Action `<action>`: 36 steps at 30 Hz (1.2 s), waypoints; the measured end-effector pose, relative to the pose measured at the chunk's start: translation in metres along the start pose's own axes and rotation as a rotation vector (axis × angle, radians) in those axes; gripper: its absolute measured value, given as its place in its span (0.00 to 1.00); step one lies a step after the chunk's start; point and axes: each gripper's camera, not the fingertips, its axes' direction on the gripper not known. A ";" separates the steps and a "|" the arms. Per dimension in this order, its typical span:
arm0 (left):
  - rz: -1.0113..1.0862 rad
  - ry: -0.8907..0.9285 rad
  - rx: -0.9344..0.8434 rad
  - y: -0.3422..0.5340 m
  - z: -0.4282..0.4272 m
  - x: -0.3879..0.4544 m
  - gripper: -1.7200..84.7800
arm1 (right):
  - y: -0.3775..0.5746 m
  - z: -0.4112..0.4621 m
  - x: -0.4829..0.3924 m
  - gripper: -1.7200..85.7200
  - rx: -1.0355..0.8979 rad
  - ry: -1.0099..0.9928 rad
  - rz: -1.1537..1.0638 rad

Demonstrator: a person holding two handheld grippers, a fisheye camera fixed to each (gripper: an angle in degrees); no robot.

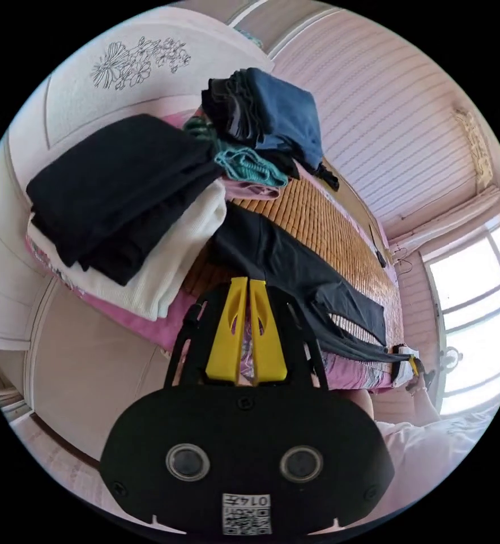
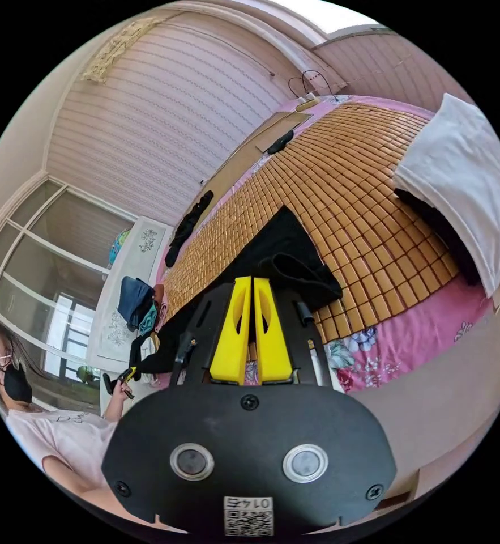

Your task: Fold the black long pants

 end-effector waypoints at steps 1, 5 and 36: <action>0.021 0.007 0.036 -0.016 -0.004 0.010 0.02 | -0.021 0.011 -0.015 0.03 -0.034 -0.006 -0.003; 0.038 -0.023 0.183 -0.067 0.005 0.041 0.05 | -0.071 0.047 -0.058 0.05 0.043 -0.040 0.044; 0.542 -0.499 -0.557 0.070 0.194 0.135 0.01 | 0.082 0.254 -0.240 0.02 -0.618 0.593 -0.531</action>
